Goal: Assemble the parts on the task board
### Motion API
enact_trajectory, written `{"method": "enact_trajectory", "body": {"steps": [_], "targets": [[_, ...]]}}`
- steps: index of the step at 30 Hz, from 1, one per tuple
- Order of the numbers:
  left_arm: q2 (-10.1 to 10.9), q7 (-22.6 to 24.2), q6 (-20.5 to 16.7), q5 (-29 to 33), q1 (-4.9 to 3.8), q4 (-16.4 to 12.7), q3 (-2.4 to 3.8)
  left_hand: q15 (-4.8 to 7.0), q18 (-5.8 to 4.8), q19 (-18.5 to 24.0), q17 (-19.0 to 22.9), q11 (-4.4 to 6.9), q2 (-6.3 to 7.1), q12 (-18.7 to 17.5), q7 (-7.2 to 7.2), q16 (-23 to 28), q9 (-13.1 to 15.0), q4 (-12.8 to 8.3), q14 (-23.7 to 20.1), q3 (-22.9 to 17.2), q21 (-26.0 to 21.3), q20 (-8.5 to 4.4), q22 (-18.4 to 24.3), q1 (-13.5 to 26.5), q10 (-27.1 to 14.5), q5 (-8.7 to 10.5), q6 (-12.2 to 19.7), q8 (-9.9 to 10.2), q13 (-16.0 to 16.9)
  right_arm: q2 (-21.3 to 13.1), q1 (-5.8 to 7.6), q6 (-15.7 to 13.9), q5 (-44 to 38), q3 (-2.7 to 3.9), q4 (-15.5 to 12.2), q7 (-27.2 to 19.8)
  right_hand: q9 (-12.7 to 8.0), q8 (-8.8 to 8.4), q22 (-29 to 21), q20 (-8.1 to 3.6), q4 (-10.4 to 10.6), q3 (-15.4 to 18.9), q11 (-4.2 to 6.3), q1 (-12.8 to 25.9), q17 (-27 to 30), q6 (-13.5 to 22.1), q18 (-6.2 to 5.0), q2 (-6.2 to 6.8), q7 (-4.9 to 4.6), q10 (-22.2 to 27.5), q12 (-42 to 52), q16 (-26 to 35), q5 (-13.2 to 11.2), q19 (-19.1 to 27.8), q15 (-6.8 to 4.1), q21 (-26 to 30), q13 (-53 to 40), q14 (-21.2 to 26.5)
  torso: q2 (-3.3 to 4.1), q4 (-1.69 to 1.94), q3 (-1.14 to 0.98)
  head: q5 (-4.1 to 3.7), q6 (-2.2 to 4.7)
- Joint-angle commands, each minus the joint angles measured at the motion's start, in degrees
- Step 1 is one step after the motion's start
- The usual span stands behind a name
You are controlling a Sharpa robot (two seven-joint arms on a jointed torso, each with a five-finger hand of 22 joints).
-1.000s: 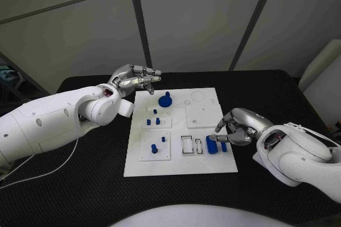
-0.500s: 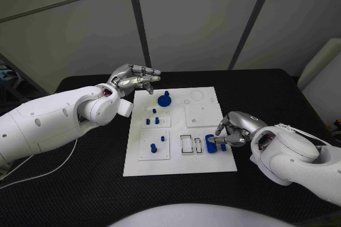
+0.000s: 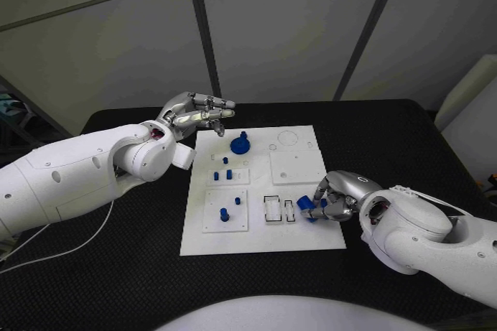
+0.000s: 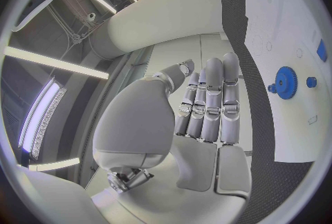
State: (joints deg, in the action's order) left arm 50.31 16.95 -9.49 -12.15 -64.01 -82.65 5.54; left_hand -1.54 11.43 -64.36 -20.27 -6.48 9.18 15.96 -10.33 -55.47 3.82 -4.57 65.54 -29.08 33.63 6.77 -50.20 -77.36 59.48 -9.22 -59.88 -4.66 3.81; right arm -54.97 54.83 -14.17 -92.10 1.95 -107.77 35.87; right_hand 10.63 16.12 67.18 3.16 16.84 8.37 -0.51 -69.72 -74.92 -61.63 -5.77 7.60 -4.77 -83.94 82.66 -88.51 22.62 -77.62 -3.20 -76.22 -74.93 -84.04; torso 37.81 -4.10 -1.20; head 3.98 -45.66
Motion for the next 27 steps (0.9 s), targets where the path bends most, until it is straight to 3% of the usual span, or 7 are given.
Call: {"method": "enact_trajectory", "body": {"steps": [1,8,15,23,27], "targets": [[0.02,0.28,0.69,0.12,-0.05,-0.12,0.03,0.03,-1.0,0.2,0.09,-0.14,-0.43,0.24,-0.07,0.26,0.02,-0.04,-0.31,-0.02,-0.29,0.01,0.05,0.28,-0.4,-0.27,0.22,0.15,0.0,0.34,-0.07,2.35,-1.68,0.0,0.28,0.96,0.1,0.29,-0.1,0.04,0.02,0.35,-0.01,0.68,-12.46,0.39,0.92,-0.03,-0.08,-0.07,-0.36,-0.27,-0.3,-0.02,0.02,0.06,-5.05,-5.4,0.0,0.05,0.06,-0.07,-0.09],[0.05,0.28,0.75,0.12,-0.04,-0.13,0.03,0.01,-1.0,0.23,0.13,-0.14,-0.49,0.32,-0.06,0.24,0.02,0.06,-0.32,0.04,-0.33,0.04,0.07,0.46,-0.46,-0.27,0.21,0.12,0.0,1.32,-0.44,3.01,-2.14,-0.02,1.46,1.37,0.2,0.48,-0.15,0.04,-0.06,0.34,0.01,0.32,-12.46,0.35,0.91,-0.22,-0.04,0.02,-0.49,-0.26,-0.45,0.04,0.01,0.11,-4.95,-5.4,0.0,0.02,0.07,-0.04,-0.2],[0.07,0.26,0.89,0.12,-0.04,-0.14,0.03,0.01,-1.0,0.23,0.13,-0.14,-0.49,0.32,-0.06,0.24,0.02,0.06,-0.32,0.04,-0.33,0.04,0.07,0.46,-0.46,-0.27,0.21,0.12,0.0,1.93,-1.0,1.66,-2.71,-0.02,2.05,1.57,0.74,1.48,0.24,-0.1,-0.54,-0.8,0.23,-4.33,-12.7,0.25,0.97,-2.24,0.17,-0.04,-0.59,-0.37,1.77,-0.09,-0.17,-0.06,-5.17,-5.45,-0.03,0.02,0.07,0.04,-0.27],[0.13,0.28,0.98,0.12,-0.01,-0.14,0.03,0.01,-1.0,0.23,0.13,-0.14,-0.49,0.32,-0.06,0.24,0.02,0.06,-0.32,0.04,-0.33,0.04,0.07,0.46,-0.46,-0.27,0.21,0.12,0.0,1.64,-1.17,-3.67,-3.11,-0.01,0.5,1.08,1.35,2.68,1.01,-0.39,-0.43,-0.97,0.73,-6.3,-13.15,-0.71,1.1,-3.63,0.75,-0.56,-0.25,-0.58,4.39,-0.54,-0.55,-0.55,-5.86,-5.55,-0.05,0.02,0.02,0.13,-0.32],[0.12,0.28,1.0,0.12,0.0,-0.11,0.03,0.01,-1.0,0.23,0.13,-0.14,-0.49,0.32,-0.06,0.24,0.02,0.06,-0.32,0.04,-0.33,0.04,0.07,0.46,-0.46,-0.27,0.21,0.12,0.0,1.11,-1.17,-7.17,-2.7,0.01,-1.12,0.6,1.55,3.0,1.49,-0.56,-0.25,-0.86,0.97,-6.17,-13.4,-1.15,1.2,-4.28,1.0,-0.86,-0.01,-0.7,5.07,-0.83,-0.73,-0.86,-6.23,-5.6,-0.11,0.05,0.11,0.03,-0.13]]}}
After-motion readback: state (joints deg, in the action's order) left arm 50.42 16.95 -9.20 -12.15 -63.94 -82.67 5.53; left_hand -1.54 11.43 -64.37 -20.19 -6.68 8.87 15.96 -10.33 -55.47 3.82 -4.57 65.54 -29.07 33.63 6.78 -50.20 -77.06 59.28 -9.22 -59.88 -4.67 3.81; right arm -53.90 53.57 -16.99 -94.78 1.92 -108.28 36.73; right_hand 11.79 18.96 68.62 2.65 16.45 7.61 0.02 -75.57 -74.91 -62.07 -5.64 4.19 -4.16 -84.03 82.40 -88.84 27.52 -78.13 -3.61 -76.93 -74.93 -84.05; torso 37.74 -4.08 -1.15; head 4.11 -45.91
